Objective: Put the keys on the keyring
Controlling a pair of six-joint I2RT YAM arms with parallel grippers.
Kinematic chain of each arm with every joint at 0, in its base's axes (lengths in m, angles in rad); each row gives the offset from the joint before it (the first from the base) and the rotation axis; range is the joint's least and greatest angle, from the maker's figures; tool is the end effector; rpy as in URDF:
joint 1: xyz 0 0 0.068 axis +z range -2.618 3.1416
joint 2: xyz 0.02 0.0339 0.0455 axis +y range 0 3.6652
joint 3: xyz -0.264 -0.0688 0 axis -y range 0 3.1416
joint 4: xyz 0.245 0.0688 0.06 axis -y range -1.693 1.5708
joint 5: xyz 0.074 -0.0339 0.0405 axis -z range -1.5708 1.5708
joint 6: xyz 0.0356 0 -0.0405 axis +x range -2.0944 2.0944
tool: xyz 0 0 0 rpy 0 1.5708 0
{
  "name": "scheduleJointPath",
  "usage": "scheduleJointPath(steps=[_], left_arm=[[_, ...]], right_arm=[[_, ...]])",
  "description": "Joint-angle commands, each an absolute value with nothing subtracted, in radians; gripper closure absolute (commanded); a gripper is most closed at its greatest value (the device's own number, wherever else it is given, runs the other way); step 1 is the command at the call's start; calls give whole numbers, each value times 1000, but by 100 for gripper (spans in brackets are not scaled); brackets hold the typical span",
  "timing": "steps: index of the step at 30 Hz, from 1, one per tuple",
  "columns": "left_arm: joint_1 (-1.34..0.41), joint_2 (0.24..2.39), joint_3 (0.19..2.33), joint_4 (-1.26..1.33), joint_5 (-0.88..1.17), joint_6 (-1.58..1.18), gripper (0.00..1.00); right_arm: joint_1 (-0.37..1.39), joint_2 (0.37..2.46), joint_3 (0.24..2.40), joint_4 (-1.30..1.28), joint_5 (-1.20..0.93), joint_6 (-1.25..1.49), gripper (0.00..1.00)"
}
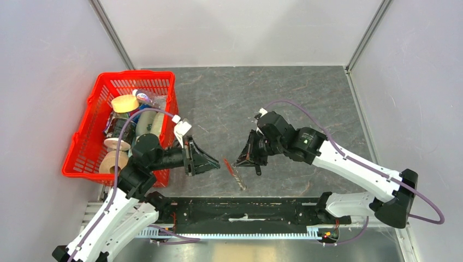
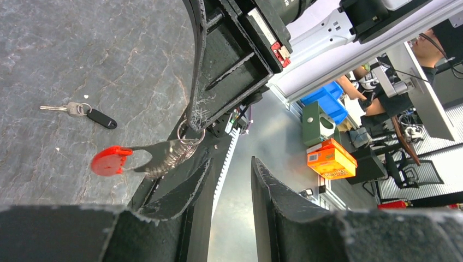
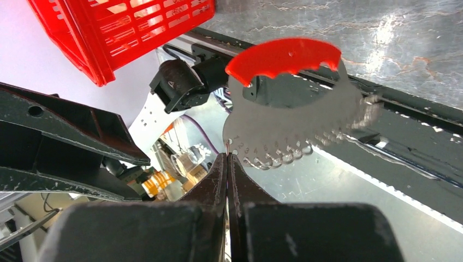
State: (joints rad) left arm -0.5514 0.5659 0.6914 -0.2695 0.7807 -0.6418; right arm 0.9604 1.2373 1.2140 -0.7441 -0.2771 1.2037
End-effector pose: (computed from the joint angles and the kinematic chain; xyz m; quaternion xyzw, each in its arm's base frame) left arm 0.0984 -0.0900 0.3310 0.2172 0.7098 -0.5780 0.3390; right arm 0.1398 0.2168 0.3421 0.0570 0.9114 0.4016 0.0696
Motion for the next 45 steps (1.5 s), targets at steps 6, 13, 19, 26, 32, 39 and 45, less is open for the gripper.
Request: scheduleJointPath(steps=[6,13,19,26,32,39,45], left_arm=[[-551,539,701,-274,852,-601,63],[-551,505,706,-237,908,-630,62],[-551,501,689,-192,971,-651,62],[-551,511,677,-127,983,-683,62],[-551,522,697,-111,995,-675,62],[-551,526,740,-68,1020,-670,62],[-551,518,817,-66,1023,-655,60]], right_arm=[[964,1095,965,-313,-331,1485,100],[965,1047,782,-40,-345,1680,100],[971,1058,619,287,-345,1852,100],[971,1203,535,739,-391,1995,100],[971,1274,542,979,-424,2064,100],[971,1311,548,1177,-433,2139,100],[972,1313,527,1269,-434,2175,100]])
